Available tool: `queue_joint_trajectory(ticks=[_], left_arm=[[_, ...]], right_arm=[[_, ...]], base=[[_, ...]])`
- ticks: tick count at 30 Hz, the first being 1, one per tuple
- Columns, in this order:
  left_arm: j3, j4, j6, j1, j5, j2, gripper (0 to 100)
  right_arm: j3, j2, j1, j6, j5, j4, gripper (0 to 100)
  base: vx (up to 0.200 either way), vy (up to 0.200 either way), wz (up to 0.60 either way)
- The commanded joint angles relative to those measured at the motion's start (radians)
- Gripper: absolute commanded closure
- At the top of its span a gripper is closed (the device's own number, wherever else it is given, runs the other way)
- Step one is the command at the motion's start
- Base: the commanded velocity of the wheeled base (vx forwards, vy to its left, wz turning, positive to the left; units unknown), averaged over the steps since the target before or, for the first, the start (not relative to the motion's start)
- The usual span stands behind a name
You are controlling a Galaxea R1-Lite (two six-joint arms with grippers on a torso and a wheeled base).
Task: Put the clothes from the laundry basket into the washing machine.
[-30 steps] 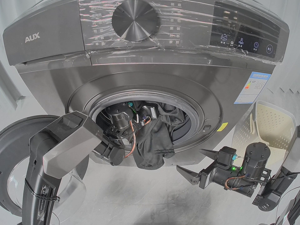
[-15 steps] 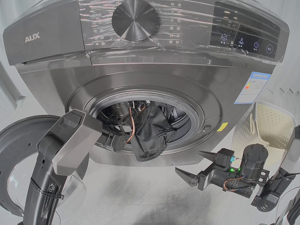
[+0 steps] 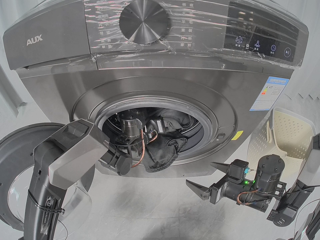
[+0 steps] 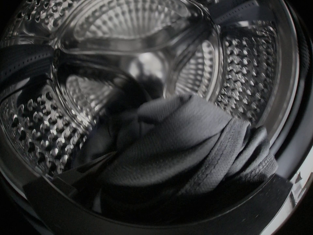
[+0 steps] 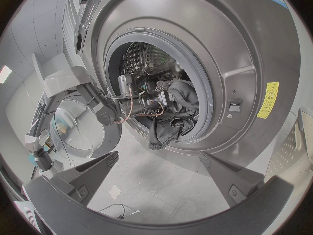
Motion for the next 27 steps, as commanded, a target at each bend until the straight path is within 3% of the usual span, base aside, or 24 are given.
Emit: queue_joint_trajectory(ticks=[1, 9, 11, 15, 19, 20, 27], left_arm=[[0.175, 0.066, -0.001, -0.041, -0.068, -0.115, 0], [0.315, 0.076, 0.017, -0.075, -0.131, -0.142, 0], [0.333, 0.076, 0.035, -0.079, -0.143, -0.137, 0], [0.335, 0.078, 0.074, -0.076, -0.146, -0.112, 0], [0.321, 0.081, 0.080, -0.070, -0.143, -0.086, 0], [0.315, 0.080, 0.085, -0.069, -0.143, -0.080, 100], [0.203, 0.070, 0.083, -0.049, -0.111, -0.043, 100]], right_arm=[[-0.001, 0.000, 0.001, 0.001, -0.001, 0.000, 0], [0.001, 0.000, 0.002, 0.001, -0.003, 0.001, 0], [-0.001, 0.000, 0.006, 0.001, -0.003, 0.000, 0], [-0.001, 0.000, 0.006, 0.001, -0.003, 0.001, 0], [-0.001, 0.000, 0.007, 0.001, -0.003, 0.000, 0], [-0.001, 0.000, 0.007, 0.001, -0.003, 0.000, 0], [-0.001, 0.002, 0.007, 0.001, -0.003, 0.000, 0]], base=[[0.000, 0.000, 0.00], [0.000, 0.000, 0.00], [0.000, 0.000, 0.00], [0.000, 0.000, 0.00], [0.000, 0.000, 0.00], [0.000, 0.000, 0.00], [0.000, 0.000, 0.00]])
